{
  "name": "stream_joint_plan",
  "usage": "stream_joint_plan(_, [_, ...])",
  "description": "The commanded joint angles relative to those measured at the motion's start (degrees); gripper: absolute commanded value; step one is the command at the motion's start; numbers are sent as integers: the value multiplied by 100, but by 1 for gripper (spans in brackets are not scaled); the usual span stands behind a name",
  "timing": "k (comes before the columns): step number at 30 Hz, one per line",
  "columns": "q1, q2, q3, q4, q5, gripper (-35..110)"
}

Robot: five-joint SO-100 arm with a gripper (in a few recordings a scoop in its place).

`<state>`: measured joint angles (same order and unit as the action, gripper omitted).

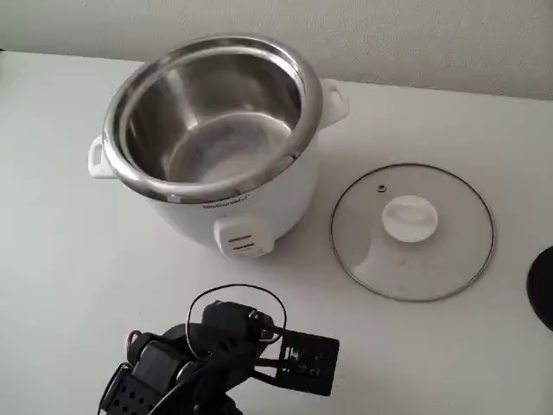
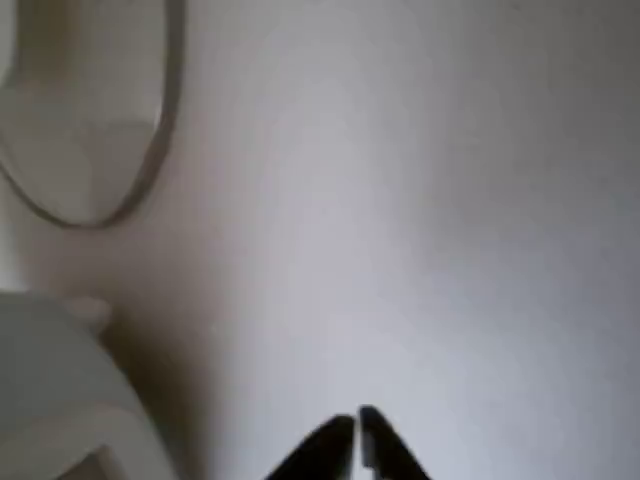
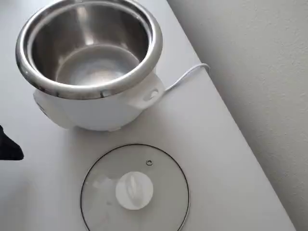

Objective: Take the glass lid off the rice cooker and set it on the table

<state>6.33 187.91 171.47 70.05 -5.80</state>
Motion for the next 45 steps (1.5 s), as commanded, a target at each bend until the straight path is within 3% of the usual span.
stream_joint_plan(1, [-79,53,-18,-114,-79,0])
stream_joint_plan(13, [-536,53,-18,-114,-545,0])
stream_joint_plan(45, [-501,53,-18,-105,-545,0])
